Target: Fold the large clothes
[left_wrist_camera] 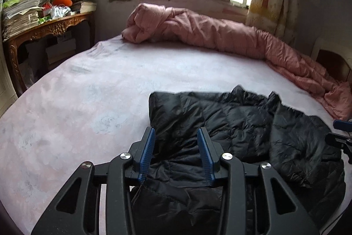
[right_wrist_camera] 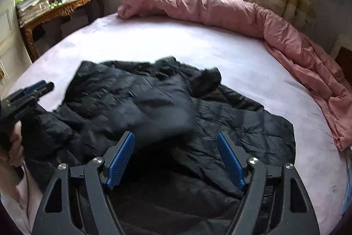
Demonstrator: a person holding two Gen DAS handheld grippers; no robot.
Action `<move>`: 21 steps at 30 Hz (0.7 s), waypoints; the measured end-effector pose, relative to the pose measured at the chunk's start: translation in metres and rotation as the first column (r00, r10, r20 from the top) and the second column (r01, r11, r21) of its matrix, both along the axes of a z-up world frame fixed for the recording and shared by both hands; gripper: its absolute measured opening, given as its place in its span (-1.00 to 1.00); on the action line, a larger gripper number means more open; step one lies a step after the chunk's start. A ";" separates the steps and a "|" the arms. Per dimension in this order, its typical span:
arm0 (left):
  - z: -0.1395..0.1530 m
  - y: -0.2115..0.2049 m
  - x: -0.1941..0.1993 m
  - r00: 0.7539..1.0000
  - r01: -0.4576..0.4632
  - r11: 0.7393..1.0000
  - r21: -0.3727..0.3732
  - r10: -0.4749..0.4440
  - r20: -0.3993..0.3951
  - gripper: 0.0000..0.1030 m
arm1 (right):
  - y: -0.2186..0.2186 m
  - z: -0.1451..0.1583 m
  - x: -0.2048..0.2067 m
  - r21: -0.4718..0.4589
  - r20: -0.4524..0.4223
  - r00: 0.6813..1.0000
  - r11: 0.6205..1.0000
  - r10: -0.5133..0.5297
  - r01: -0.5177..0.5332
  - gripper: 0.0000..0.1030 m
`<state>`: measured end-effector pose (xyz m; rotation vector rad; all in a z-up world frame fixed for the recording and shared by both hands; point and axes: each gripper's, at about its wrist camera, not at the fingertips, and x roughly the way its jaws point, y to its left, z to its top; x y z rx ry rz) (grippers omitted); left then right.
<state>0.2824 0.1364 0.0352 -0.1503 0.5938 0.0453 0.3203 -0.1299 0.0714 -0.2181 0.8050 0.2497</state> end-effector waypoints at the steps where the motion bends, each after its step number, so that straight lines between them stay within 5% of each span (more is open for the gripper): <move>1: 0.005 -0.002 -0.003 1.000 0.004 1.000 -0.001 -0.004 0.017 -0.26 | 0.004 0.004 -0.004 0.010 0.013 1.000 1.000 0.015 -0.015 0.53; 8: 0.026 -0.011 -0.020 0.992 0.042 0.999 0.019 -0.044 0.122 -0.22 | 0.071 0.002 -0.034 -0.040 0.019 0.973 0.973 0.228 -0.227 0.53; 16: 0.022 -0.007 -0.016 0.991 0.049 0.999 0.002 -0.049 0.128 -0.20 | 0.097 -0.042 -0.015 -0.224 -0.039 0.987 0.961 0.155 -0.160 0.47; 19: 0.019 -0.007 -0.015 0.992 0.048 0.999 0.005 -0.048 0.121 -0.03 | 0.085 -0.048 -0.001 -0.218 -0.059 0.994 0.971 0.091 -0.102 0.10; 21: 0.016 -0.007 -0.012 0.992 0.052 0.999 0.012 -0.053 0.111 0.10 | 0.072 -0.046 0.007 -0.198 -0.038 0.998 0.979 0.050 -0.056 -0.54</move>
